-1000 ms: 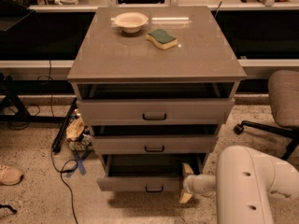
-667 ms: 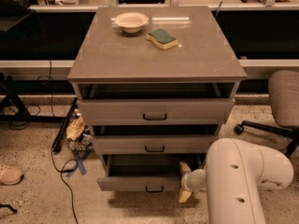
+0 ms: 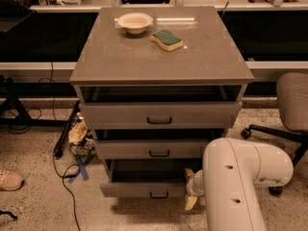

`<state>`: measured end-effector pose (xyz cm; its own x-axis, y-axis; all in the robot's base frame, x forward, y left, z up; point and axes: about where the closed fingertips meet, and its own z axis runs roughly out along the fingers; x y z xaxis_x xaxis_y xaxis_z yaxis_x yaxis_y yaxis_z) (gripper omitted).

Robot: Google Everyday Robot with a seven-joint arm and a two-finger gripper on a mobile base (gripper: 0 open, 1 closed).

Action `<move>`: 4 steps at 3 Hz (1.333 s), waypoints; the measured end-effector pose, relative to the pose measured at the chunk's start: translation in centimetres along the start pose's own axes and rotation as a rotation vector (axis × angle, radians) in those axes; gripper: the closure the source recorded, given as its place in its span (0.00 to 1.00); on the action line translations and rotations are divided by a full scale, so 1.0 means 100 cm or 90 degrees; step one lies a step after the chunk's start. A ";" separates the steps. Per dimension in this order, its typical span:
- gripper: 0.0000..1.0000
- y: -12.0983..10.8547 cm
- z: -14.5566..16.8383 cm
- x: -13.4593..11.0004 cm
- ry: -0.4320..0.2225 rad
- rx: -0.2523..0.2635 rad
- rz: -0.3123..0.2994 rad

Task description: Open bottom drawer

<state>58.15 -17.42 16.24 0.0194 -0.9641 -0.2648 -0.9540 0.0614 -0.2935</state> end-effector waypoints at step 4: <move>0.72 0.019 -0.003 0.029 -0.003 -0.058 0.076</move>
Offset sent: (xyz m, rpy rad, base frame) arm -0.0002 -0.0192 -0.0111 0.0552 0.1260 -0.0492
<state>56.28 -20.20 15.20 -0.0949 -0.9500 -0.2976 -0.9729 0.1518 -0.1744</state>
